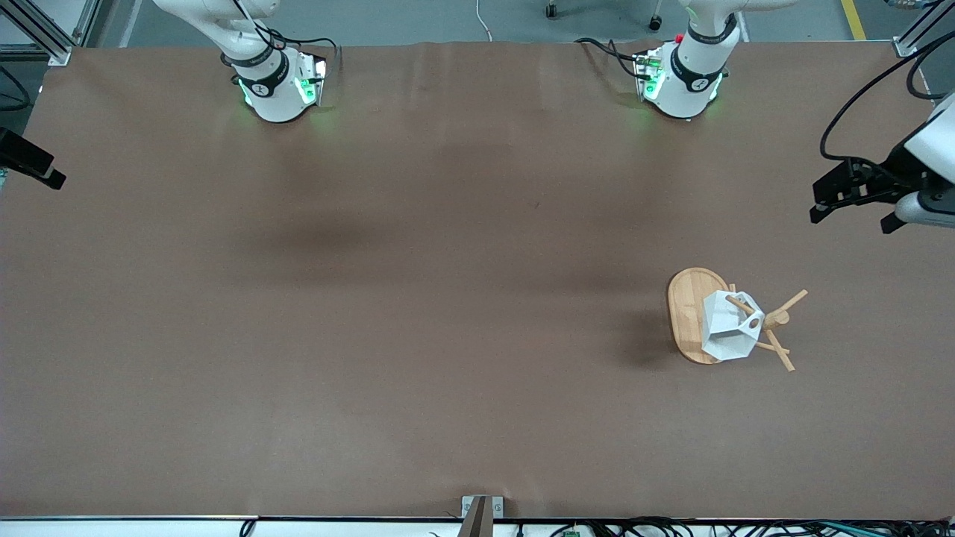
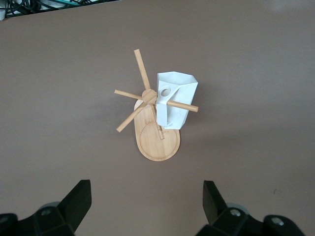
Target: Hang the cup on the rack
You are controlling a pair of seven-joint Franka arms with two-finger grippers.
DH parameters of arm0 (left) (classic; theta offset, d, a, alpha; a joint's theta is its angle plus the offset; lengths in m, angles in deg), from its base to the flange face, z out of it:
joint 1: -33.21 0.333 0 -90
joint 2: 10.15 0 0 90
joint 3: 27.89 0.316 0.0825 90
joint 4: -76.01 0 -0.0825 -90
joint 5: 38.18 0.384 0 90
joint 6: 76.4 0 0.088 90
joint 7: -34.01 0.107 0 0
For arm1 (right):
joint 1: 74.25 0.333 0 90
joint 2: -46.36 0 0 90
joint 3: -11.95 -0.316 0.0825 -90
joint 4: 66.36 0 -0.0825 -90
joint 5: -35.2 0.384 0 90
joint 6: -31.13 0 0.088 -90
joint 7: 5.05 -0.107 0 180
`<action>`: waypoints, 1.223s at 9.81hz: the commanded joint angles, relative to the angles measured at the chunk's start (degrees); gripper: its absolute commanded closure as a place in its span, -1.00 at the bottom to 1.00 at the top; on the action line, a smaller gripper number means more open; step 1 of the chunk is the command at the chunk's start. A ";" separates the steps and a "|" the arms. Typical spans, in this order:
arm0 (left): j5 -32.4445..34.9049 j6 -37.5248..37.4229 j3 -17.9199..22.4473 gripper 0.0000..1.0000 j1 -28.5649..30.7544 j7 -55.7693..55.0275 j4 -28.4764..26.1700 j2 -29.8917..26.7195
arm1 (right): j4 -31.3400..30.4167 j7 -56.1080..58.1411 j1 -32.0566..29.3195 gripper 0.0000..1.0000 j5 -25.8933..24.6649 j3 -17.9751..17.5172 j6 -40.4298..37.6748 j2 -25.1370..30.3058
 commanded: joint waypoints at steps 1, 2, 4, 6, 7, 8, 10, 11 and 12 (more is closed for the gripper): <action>-1.04 -4.81 -0.73 -1.00 0.71 -3.90 1.06 0.11 | -0.05 2.07 -0.40 -1.00 -0.35 -0.14 -0.51 0.16; -0.69 -6.57 -2.47 -1.00 2.37 -6.55 0.80 0.02 | -0.05 2.86 -0.31 -1.00 -0.35 -0.14 -0.51 0.16; 2.01 -8.42 -3.01 -1.00 2.57 -6.49 -1.12 -2.16 | -0.05 2.87 -0.31 -1.00 -0.35 -0.05 -0.51 0.16; 6.26 -8.26 -4.15 -1.00 2.30 -6.57 -2.01 -3.49 | -0.05 2.87 -0.31 -1.00 -0.35 -0.05 -0.51 0.16; 6.26 -8.17 -4.24 -1.00 2.12 -7.62 -2.63 -4.02 | -0.05 2.87 -0.31 -1.00 -0.35 -0.05 -0.51 0.16; 6.08 -7.56 -4.33 -1.00 1.69 -7.63 -2.55 -4.03 | -0.05 2.87 -0.31 -1.00 -0.35 -0.05 -0.51 0.16; 3.90 -7.20 -4.33 -1.00 1.68 -7.54 -1.93 -3.50 | -0.05 2.87 -0.40 -1.00 -0.35 -0.05 -0.51 0.16; 3.54 -7.20 -4.33 -1.00 1.68 -7.45 -1.58 -3.32 | -0.05 2.87 -0.40 -1.00 -0.35 -0.05 -0.51 0.16; 3.53 -7.12 -4.33 -1.00 1.68 -7.10 -1.58 -3.32 | -0.05 2.96 -0.31 -1.00 -0.35 -0.05 -0.51 0.16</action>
